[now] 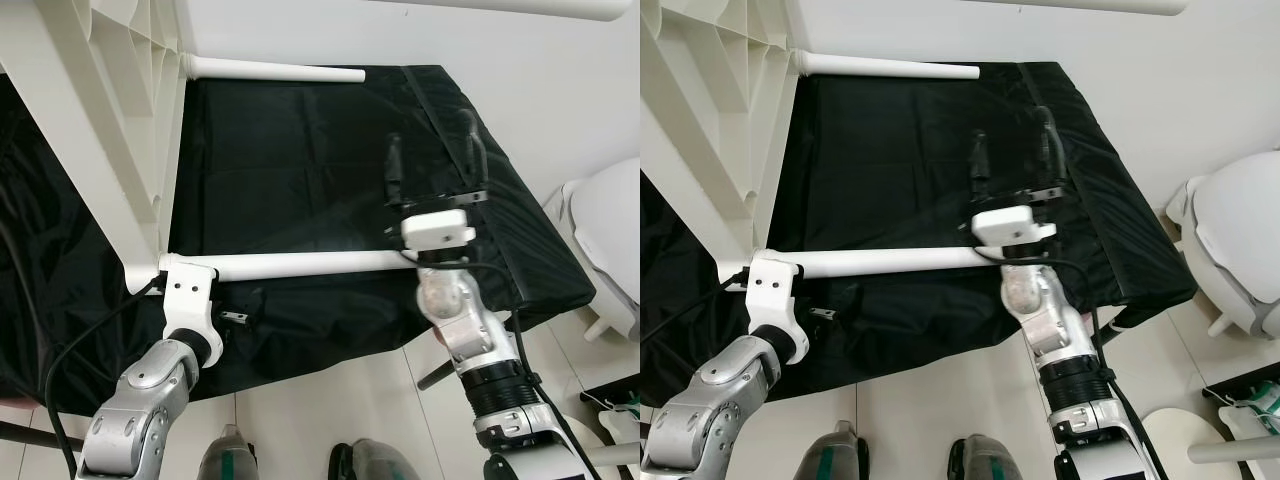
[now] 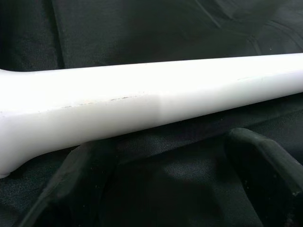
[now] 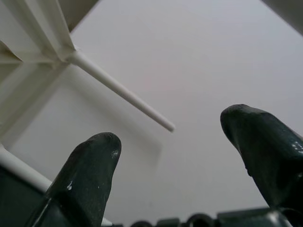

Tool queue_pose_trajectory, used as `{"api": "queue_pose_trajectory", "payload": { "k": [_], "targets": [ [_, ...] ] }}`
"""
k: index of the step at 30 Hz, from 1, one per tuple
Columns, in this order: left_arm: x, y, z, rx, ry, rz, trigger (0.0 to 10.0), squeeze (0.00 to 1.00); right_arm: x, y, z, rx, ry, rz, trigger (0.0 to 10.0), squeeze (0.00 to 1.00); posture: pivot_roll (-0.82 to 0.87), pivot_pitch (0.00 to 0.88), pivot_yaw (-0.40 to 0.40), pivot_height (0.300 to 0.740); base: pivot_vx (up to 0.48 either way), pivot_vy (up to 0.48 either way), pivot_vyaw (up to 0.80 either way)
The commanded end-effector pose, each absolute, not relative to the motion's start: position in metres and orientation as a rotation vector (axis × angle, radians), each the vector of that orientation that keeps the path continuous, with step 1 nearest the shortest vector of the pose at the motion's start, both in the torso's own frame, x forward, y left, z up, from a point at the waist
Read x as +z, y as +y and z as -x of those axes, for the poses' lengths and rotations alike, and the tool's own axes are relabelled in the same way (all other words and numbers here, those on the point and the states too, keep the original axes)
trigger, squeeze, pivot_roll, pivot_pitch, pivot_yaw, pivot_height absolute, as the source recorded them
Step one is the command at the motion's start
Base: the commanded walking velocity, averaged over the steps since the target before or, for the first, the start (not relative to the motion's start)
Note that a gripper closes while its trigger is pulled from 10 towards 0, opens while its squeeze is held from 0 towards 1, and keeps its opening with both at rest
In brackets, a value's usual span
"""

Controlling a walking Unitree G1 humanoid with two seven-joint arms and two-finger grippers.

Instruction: Building children table

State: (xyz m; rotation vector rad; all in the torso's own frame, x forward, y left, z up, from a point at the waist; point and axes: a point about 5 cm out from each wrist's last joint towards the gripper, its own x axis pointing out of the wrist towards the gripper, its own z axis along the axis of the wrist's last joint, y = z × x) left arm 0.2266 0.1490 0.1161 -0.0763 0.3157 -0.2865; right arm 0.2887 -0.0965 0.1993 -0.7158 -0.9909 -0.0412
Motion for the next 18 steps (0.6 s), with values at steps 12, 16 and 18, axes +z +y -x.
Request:
{"api": "queue_pose_trajectory", "payload": {
  "k": [12, 16, 18],
  "targets": [
    [0.117, 0.154, -0.233, -0.276, 0.32, 0.046, 10.0, 0.0, 0.235, -0.071, -0.281, -0.273, -1.325, 0.882, 10.0, 0.0, 0.11, 0.06, 0.012, 0.74, 0.0, 0.0, 0.0],
    [0.117, 0.154, -0.233, -0.278, 0.32, 0.044, 10.0, 0.0, 0.242, -0.072, -0.282, -0.347, -1.345, 0.887, 10.0, 0.0, 0.11, 0.059, 0.014, 0.74, 0.0, 0.0, 0.0],
    [0.117, 0.154, -0.233, -0.278, 0.32, 0.044, 10.0, 0.0, 0.242, -0.072, -0.282, -0.347, -1.345, 0.887, 10.0, 0.0, 0.11, 0.059, 0.014, 0.74, 0.0, 0.0, 0.0]
  ]
}}
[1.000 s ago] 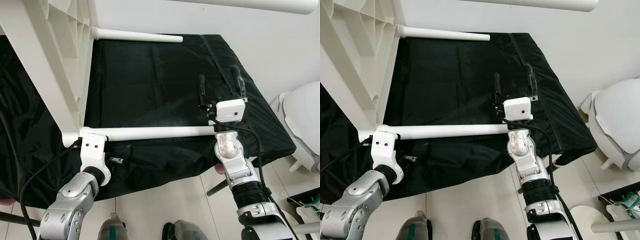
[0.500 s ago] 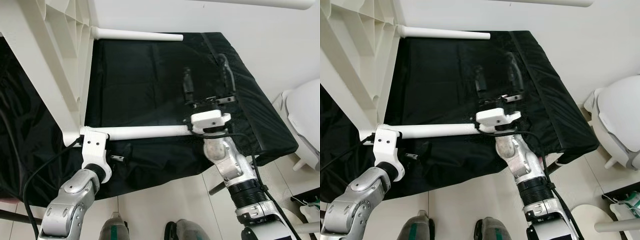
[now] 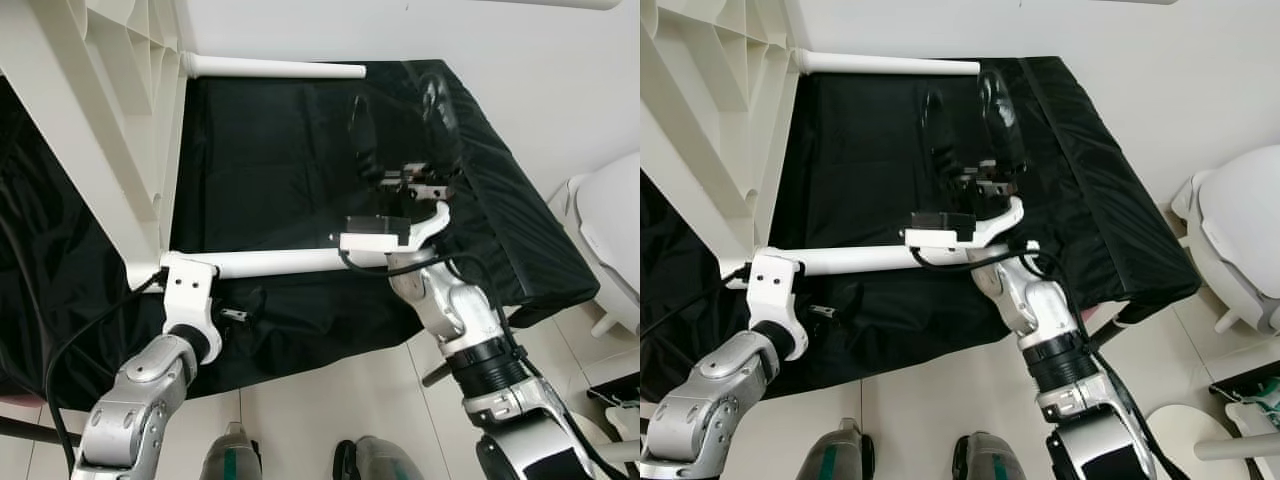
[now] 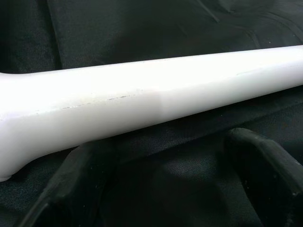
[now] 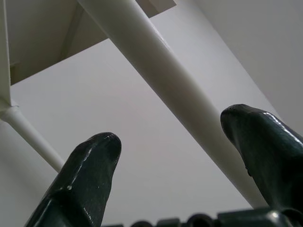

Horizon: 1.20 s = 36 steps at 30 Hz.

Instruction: Building children table

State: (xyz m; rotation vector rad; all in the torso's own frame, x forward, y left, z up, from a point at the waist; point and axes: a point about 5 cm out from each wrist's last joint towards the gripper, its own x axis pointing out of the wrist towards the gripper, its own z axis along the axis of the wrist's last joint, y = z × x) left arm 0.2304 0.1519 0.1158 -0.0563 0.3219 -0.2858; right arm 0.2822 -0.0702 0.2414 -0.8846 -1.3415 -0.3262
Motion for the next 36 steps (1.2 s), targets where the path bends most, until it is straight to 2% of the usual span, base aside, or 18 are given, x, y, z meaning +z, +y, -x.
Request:
{"api": "queue_pose_trajectory", "payload": {
  "k": [1, 7, 14, 22, 27, 36],
  "targets": [
    [0.118, 0.155, -0.234, -0.28, 0.319, 0.041, 10.0, 0.0, 0.257, -0.074, -0.287, -0.449, -1.368, 0.869, 10.0, 0.0, 0.12, 0.06, 0.024, 0.74, 0.0, 0.0, 0.0],
    [0.119, 0.157, -0.236, -0.279, 0.318, 0.028, 10.0, 0.0, 0.275, -0.074, -0.291, -0.595, -1.415, 0.847, 10.0, 0.0, 0.12, 0.059, 0.026, 0.74, 0.0, 0.0, 0.0],
    [0.121, 0.16, -0.238, -0.273, 0.311, 0.026, 10.0, 0.0, 0.286, -0.068, -0.297, -0.65, -1.458, 0.834, 10.0, 0.0, 0.13, 0.056, 0.028, 0.74, 0.0, 0.0, 0.0],
    [0.123, 0.159, -0.239, -0.27, 0.305, 0.028, 10.0, 0.0, 0.296, -0.055, -0.312, -0.596, -1.474, 0.841, 10.0, 0.0, 0.14, 0.051, 0.016, 0.74, 0.0, 0.0, 0.0],
    [0.123, 0.159, -0.238, -0.26, 0.298, 0.034, 10.0, 0.0, 0.283, -0.045, -0.322, -0.508, -1.434, 0.87, 10.0, 0.0, 0.15, 0.046, 0.001, 0.74, 0.0, 0.0, 0.0],
    [0.122, 0.159, -0.237, -0.254, 0.299, 0.042, 10.0, 0.0, 0.278, -0.04, -0.324, -0.48, -1.434, 0.881, 10.0, 0.0, 0.15, 0.046, -0.002, 0.74, 0.0, 0.0, 0.0]
  ]
}}
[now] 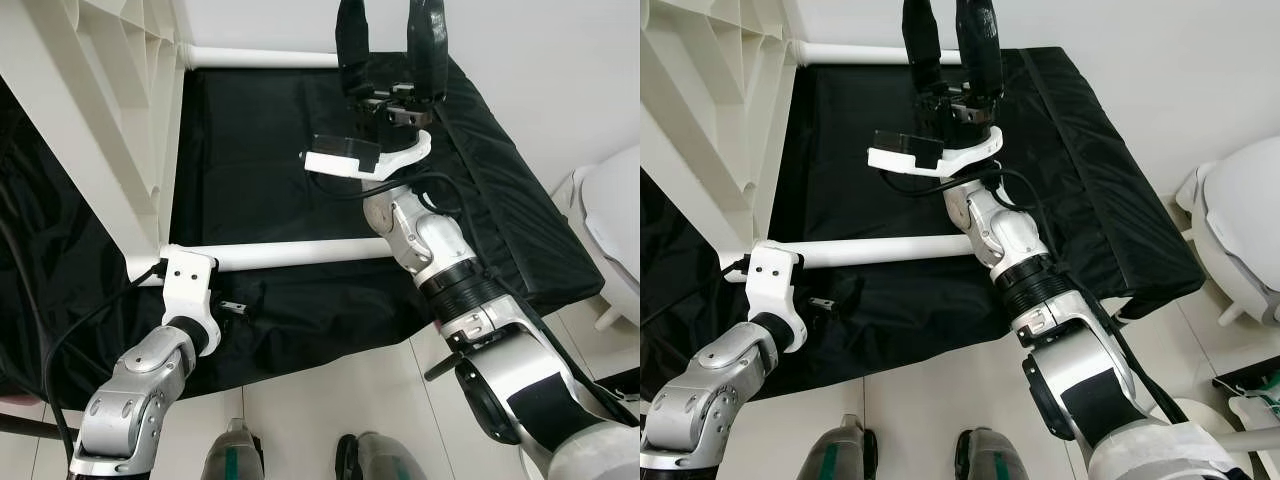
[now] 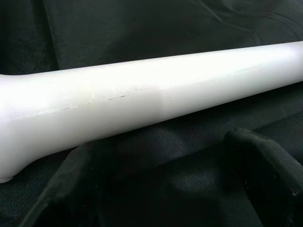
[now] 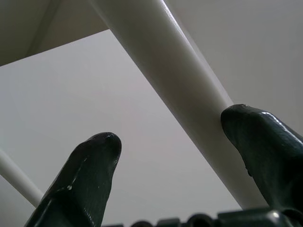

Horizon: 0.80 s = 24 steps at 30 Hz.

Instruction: Building children table

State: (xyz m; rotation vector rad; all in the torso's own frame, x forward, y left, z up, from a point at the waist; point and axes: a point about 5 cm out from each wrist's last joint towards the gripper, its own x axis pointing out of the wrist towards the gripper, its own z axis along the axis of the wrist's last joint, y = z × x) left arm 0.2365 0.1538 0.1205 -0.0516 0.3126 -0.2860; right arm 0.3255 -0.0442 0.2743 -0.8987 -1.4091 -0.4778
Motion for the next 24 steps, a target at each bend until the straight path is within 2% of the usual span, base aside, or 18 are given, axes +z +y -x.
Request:
{"api": "queue_pose_trajectory", "payload": {
  "k": [1, 17, 24],
  "targets": [
    [0.122, 0.159, -0.237, -0.254, 0.298, 0.042, 10.0, 0.0, 0.282, -0.04, -0.324, -0.497, -1.448, 0.876, 10.0, 0.0, 0.15, 0.044, -0.002, 0.74, 0.0, 0.0, 0.0],
    [0.123, 0.157, -0.24, -0.25, 0.289, 0.048, 10.0, 0.0, 0.3, -0.029, -0.326, -0.52, -1.561, 0.854, 10.0, 0.0, 0.14, 0.043, -0.008, 0.74, 0.0, 0.0, 0.0],
    [0.124, 0.157, -0.24, -0.248, 0.285, 0.051, 10.0, 0.0, 0.326, -0.019, -0.322, -0.468, -1.562, 0.784, 10.0, 0.0, 0.14, 0.045, -0.012, 0.74, 0.0, 0.0, 0.0]
  ]
}}
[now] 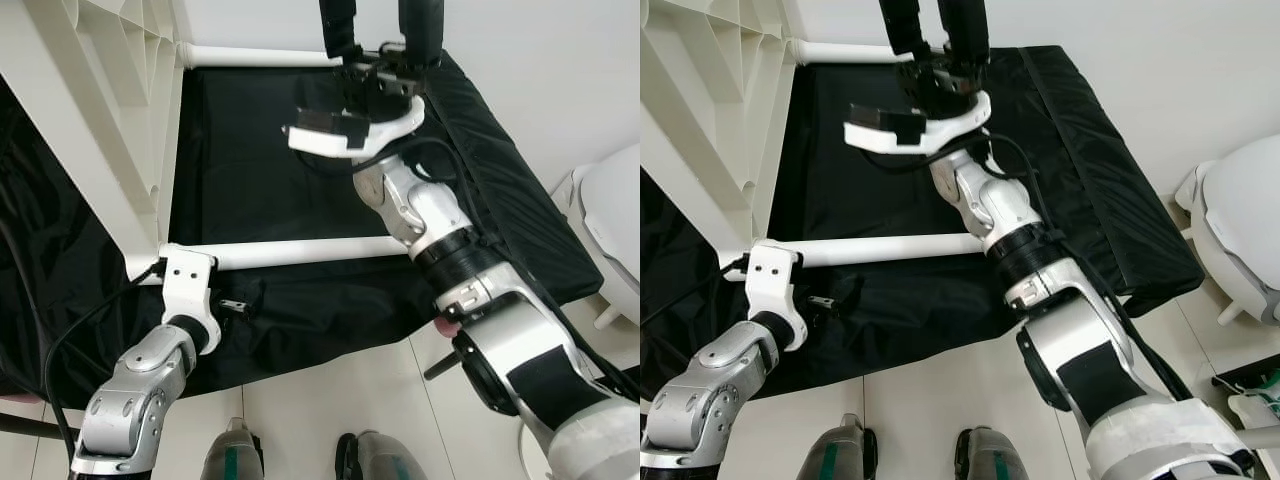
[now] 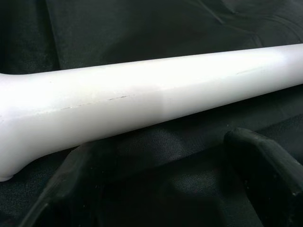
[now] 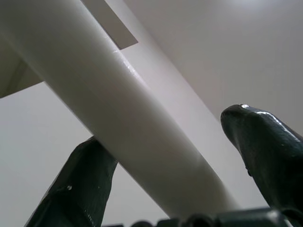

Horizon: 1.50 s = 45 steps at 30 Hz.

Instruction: Building children table

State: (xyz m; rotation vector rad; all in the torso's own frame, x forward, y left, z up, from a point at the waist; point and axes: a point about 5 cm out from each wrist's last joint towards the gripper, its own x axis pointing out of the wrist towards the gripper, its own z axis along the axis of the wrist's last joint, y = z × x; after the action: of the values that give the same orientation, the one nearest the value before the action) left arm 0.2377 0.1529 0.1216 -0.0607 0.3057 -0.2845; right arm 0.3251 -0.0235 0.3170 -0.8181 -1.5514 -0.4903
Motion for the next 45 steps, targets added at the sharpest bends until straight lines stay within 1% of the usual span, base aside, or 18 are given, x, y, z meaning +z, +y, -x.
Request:
{"api": "queue_pose_trajectory", "payload": {
  "k": [1, 2, 4, 6, 7, 9, 10, 13, 16, 19, 21, 24, 32, 37, 40, 42, 45],
  "targets": [
    [0.124, 0.157, -0.24, -0.248, 0.285, 0.051, 10.0, 0.0, 0.326, -0.019, -0.322, -0.468, -1.562, 0.784, 10.0, 0.0, 0.14, 0.045, -0.012, 0.74, 0.0, 0.0, 0.0],
    [0.124, 0.157, -0.24, -0.245, 0.282, 0.053, 10.0, 0.0, 0.338, -0.017, -0.321, -0.4, -1.522, 0.801, 10.0, 0.0, 0.13, 0.05, -0.011, 0.74, 0.0, 0.0, 0.0],
    [0.124, 0.157, -0.24, -0.245, 0.282, 0.053, 10.0, 0.0, 0.338, -0.017, -0.321, -0.4, -1.522, 0.801, 10.0, 0.0, 0.13, 0.05, -0.011, 0.74, 0.0, 0.0, 0.0],
    [0.124, 0.157, -0.24, -0.244, 0.281, 0.056, 10.0, 0.0, 0.348, -0.017, -0.323, -0.315, -1.452, 0.82, 10.0, 0.0, 0.12, 0.054, -0.007, 0.74, 0.0, 0.0, 0.0],
    [0.124, 0.157, -0.24, -0.244, 0.281, 0.056, 10.0, 0.0, 0.348, -0.017, -0.323, -0.315, -1.452, 0.82, 10.0, 0.0, 0.12, 0.054, -0.007, 0.74, 0.0, 0.0, 0.0],
    [0.124, 0.156, -0.24, -0.247, 0.284, 0.058, 10.0, 0.0, 0.359, -0.018, -0.324, -0.234, -1.385, 0.862, 10.0, 0.0, 0.1, 0.055, 0.004, 0.74, 0.0, 0.0, 0.0],
    [0.123, 0.156, -0.24, -0.251, 0.286, 0.058, 10.0, 0.0, 0.365, -0.018, -0.324, -0.171, -1.354, 0.914, 10.0, 0.0, 0.09, 0.056, 0.01, 0.74, 0.0, 0.0, 0.0],
    [0.123, 0.156, -0.24, -0.252, 0.287, 0.057, 10.0, 0.0, 0.367, -0.018, -0.324, -0.153, -1.345, 0.941, 10.0, 0.0, 0.09, 0.056, 0.01, 0.74, 0.0, 0.0, 0.0],
    [0.123, 0.154, -0.242, -0.265, 0.289, 0.059, 10.0, 0.0, 0.374, -0.019, -0.323, -0.057, -1.305, 1.03, 10.0, 0.0, 0.06, 0.058, 0.022, 0.74, 0.0, 0.0, 0.0],
    [0.123, 0.152, -0.244, -0.272, 0.29, 0.058, 10.0, 0.0, 0.379, -0.023, -0.318, -0.008, -1.293, 1.06, 10.0, 0.0, 0.05, 0.059, 0.024, 0.74, 0.0, 0.0, 0.0],
    [0.122, 0.152, -0.244, -0.273, 0.29, 0.057, 10.0, 0.0, 0.38, -0.025, -0.316, 0.006, -1.292, 1.063, 10.0, 0.0, 0.05, 0.059, 0.025, 0.74, 0.0, 0.0, 0.0],
    [0.123, 0.151, -0.246, -0.278, 0.288, 0.058, 10.0, 0.0, 0.376, -0.037, -0.309, 0.072, -1.264, 1.067, 10.0, 0.0, 0.04, 0.061, 0.029, 0.74, 0.0, 0.0, 0.0],
    [0.124, 0.15, -0.249, -0.297, 0.284, 0.053, 10.0, 0.0, 0.354, -0.053, -0.305, 0.194, -1.123, 1.072, 10.0, 0.0, 0.02, 0.064, 0.047, 0.74, 0.0, 0.0, 0.0],
    [0.123, 0.15, -0.249, -0.3, 0.286, 0.052, 10.0, 0.0, 0.352, -0.056, -0.302, 0.215, -1.102, 1.081, 10.0, 0.0, 0.01, 0.065, 0.062, 0.74, 0.0, 0.0, 0.0],
    [0.123, 0.15, -0.251, -0.313, 0.291, 0.049, 10.0, 0.0, 0.353, -0.059, -0.299, 0.271, -1.068, 1.085, 10.0, 0.0, -0.02, 0.066, 0.082, 0.74, 0.0, 0.0, 0.0],
    [0.122, 0.148, -0.253, -0.332, 0.297, 0.047, 10.0, 0.0, 0.361, -0.06, -0.294, 0.327, -1.061, 1.109, 10.0, 0.0, -0.03, 0.065, 0.09, 0.74, 0.0, 0.0, 0.0],
    [0.121, 0.147, -0.254, -0.337, 0.3, 0.046, 10.0, 0.0, 0.366, -0.061, -0.293, 0.338, -1.067, 1.122, 10.0, 0.0, -0.04, 0.065, 0.091, 0.74, 0.0, 0.0, 0.0]
  ]
}}
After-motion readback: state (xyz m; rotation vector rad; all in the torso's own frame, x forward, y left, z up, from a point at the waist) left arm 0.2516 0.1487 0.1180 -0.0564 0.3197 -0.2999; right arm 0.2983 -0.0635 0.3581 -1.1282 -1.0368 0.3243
